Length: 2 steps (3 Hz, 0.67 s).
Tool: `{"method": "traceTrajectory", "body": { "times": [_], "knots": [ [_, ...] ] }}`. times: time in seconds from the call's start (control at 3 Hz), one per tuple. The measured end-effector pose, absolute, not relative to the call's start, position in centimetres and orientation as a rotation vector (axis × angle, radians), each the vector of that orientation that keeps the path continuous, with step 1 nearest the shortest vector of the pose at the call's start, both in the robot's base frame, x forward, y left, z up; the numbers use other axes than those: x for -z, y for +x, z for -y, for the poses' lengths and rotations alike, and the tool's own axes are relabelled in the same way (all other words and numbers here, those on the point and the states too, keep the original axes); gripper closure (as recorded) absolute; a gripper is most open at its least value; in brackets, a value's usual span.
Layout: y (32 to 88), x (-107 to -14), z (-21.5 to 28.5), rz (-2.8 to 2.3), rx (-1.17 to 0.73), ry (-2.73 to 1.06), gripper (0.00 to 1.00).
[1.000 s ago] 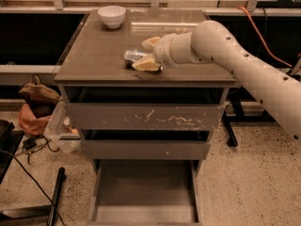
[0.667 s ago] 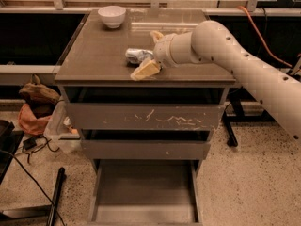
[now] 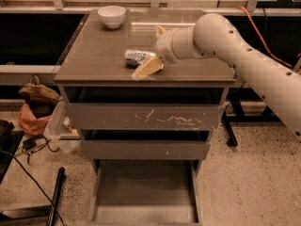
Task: Pick redbull can from bottom drawer and place on counter
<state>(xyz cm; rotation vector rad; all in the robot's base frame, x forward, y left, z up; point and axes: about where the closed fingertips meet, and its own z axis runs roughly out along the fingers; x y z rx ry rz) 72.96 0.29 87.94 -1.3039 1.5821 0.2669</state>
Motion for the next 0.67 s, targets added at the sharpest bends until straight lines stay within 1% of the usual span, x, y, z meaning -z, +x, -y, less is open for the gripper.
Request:
{"method": "traceTrajectory", "body": {
  "times": [0.33, 0.67],
  "knots": [
    [72.5, -94.0, 1.8, -1.611, -0.191, -1.292, 0.0],
    [70.0, -103.5, 4.6, -1.6, -0.041, -1.241, 0.0]
  ]
}}
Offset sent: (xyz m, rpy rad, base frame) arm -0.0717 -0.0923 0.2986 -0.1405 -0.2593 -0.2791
